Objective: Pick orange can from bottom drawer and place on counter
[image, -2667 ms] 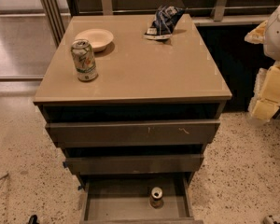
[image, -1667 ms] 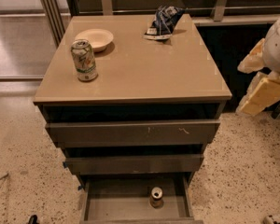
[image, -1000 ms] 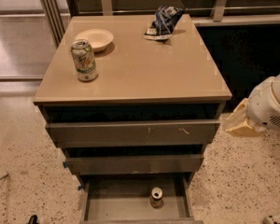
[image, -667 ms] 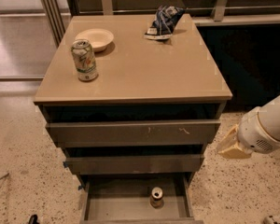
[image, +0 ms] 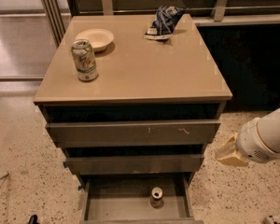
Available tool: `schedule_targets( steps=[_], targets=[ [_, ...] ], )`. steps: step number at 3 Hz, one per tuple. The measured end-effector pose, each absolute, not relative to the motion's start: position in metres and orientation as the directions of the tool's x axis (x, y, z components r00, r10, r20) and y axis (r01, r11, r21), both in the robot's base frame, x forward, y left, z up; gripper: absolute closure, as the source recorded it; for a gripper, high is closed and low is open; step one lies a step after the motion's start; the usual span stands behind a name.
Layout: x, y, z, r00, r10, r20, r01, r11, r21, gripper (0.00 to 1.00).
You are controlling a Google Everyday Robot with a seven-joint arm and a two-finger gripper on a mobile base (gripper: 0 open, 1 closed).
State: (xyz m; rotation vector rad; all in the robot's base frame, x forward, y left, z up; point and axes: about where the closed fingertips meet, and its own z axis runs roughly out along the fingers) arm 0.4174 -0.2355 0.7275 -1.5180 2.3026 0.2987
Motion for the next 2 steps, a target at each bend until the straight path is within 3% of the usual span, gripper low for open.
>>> schedule_targets(
  steps=[2],
  targets=[
    [0.422,-0.215,0.605,-0.333,-0.728,-0.599,-0.903,0.43,-0.021,1.0]
  ],
)
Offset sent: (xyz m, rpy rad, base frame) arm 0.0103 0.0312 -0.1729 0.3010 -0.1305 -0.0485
